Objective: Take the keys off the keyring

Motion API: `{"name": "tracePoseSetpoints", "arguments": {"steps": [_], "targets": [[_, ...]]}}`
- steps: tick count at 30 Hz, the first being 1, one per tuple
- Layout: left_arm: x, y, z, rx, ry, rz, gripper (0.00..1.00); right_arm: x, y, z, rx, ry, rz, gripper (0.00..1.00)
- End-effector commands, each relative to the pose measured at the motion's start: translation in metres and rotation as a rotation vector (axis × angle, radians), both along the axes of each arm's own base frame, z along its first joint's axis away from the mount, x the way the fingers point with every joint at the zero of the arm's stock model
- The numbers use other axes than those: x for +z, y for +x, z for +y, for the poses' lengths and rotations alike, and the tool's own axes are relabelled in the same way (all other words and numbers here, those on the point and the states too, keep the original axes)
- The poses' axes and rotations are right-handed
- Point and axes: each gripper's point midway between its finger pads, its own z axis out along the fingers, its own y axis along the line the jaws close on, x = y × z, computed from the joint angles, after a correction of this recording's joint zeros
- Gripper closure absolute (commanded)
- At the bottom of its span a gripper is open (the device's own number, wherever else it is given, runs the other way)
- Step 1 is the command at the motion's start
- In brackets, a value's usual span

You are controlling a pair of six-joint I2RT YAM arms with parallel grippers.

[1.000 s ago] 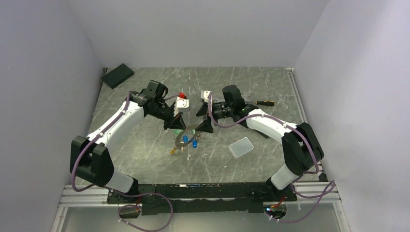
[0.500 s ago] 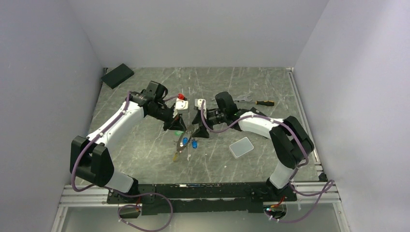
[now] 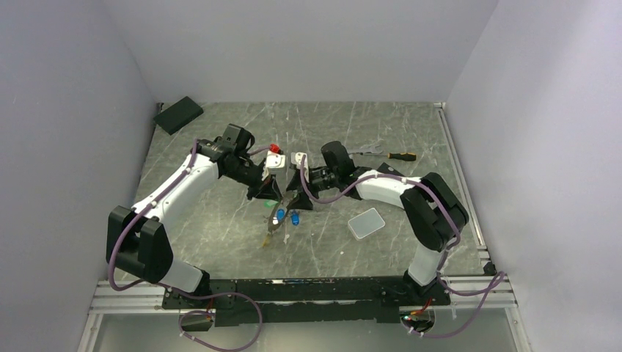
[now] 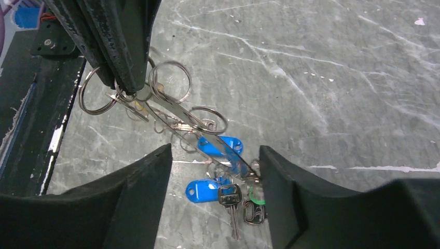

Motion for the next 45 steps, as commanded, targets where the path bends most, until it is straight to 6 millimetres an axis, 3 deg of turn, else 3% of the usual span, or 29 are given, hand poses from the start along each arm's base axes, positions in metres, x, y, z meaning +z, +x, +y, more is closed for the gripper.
{"name": "tracePoseSetpoints", "arguments": {"steps": [1, 6, 9, 10, 13, 15, 18, 21, 23, 28, 30, 35, 39, 45], "targets": [[0.015, -0.006, -0.005, -0.036, -0.055, -0.03, 1.0, 0.021, 0.002, 0.012, 0.052, 0.067, -0.054, 0.42], [0.016, 0.018, 0.005, 0.073, -0.053, -0.044, 1.0, 0.02, -0.006, 0.003, 0.049, 0.042, -0.057, 0.66], [0.015, 0.037, 0.016, 0.155, -0.053, -0.06, 1.0, 0.024, -0.009, -0.001, 0.026, 0.032, -0.03, 0.96], [0.016, 0.043, 0.019, 0.182, -0.053, -0.067, 1.0, 0.025, -0.008, -0.003, 0.009, 0.028, -0.014, 1.0], [0.017, 0.056, 0.023, 0.258, -0.055, -0.063, 1.0, 0.033, -0.008, -0.004, -0.052, 0.02, 0.091, 1.0], [0.018, 0.069, 0.027, 0.338, -0.042, -0.061, 0.9, 0.039, -0.005, -0.008, -0.1, 0.023, 0.171, 1.0], [0.023, 0.095, 0.044, 0.502, -0.003, -0.062, 0.62, 0.055, 0.003, -0.018, -0.176, 0.064, 0.309, 1.0], [0.038, 0.114, 0.062, 0.632, -0.03, -0.016, 0.39, 0.072, 0.012, -0.033, -0.243, 0.147, 0.433, 1.0], [0.047, 0.119, 0.073, 0.688, -0.059, 0.034, 0.35, 0.081, 0.018, -0.042, -0.275, 0.192, 0.52, 1.0], [0.056, 0.108, 0.072, 0.67, -0.104, 0.093, 0.32, 0.102, 0.034, -0.059, -0.36, 0.314, 0.702, 1.0], [0.058, 0.099, 0.066, 0.644, -0.136, 0.149, 0.27, 0.11, 0.037, -0.062, -0.372, 0.362, 0.766, 1.0], [0.062, 0.074, 0.045, 0.562, -0.206, 0.425, 0.24, 0.137, 0.037, -0.066, -0.341, 0.478, 0.826, 1.0], [0.066, 0.067, 0.039, 0.562, -0.243, 0.558, 0.27, 0.143, 0.035, -0.067, -0.327, 0.494, 0.834, 1.0], [0.087, 0.045, 0.034, 0.518, -0.343, 0.568, 0.27, 0.151, 0.036, -0.072, -0.357, 0.535, 0.866, 1.0]]}}
